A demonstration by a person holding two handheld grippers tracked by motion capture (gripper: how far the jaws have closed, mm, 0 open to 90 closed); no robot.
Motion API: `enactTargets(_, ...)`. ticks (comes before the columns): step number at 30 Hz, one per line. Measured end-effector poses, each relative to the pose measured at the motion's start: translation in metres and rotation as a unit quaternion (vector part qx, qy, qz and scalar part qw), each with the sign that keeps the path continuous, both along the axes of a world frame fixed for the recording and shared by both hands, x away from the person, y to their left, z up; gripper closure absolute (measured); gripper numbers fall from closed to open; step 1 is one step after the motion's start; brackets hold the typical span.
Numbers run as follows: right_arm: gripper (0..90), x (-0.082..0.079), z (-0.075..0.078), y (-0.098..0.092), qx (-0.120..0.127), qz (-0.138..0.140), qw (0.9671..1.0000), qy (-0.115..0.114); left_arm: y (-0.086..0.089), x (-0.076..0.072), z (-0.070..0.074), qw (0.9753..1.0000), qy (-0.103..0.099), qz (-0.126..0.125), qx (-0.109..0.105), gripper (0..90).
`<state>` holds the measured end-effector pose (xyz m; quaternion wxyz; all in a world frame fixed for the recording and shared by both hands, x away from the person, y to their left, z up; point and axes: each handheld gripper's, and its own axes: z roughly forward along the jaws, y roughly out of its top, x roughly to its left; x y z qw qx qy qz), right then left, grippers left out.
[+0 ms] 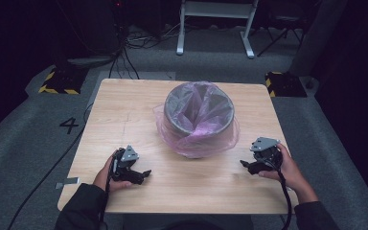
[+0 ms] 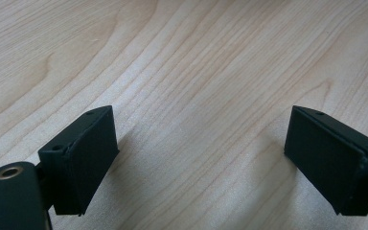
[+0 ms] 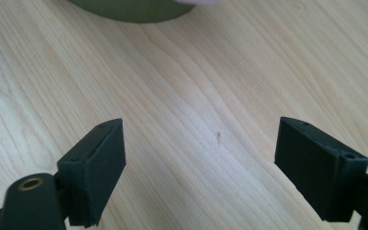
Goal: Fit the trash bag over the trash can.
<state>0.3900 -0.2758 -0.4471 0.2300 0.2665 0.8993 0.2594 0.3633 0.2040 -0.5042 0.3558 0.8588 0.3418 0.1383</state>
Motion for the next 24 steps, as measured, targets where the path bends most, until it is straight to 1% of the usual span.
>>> enactTargets(4, 18.2, -0.002, -0.005, -0.007, 0.002, -0.003, 1.0000, 0.003, 0.000, 0.000, 0.000, 1.0000, 0.001, 0.001, -0.002, 11.0)
enactTargets(11, 18.2, -0.006, -0.016, -0.019, 0.016, -0.015, 0.9997, 0.009, 0.000, 0.000, 0.000, 1.0000, 0.001, 0.001, -0.002, 11.0)
enactTargets(16, 18.2, -0.010, -0.023, -0.027, 0.037, -0.025, 0.9989, 0.015, 0.000, 0.000, 0.000, 1.0000, 0.001, 0.001, -0.002, 11.0)
enactTargets(24, 18.2, -0.017, -0.031, -0.037, 0.055, -0.036, 0.9978, 0.011, 0.000, 0.000, 0.000, 1.0000, 0.001, 0.001, -0.001, 11.0)
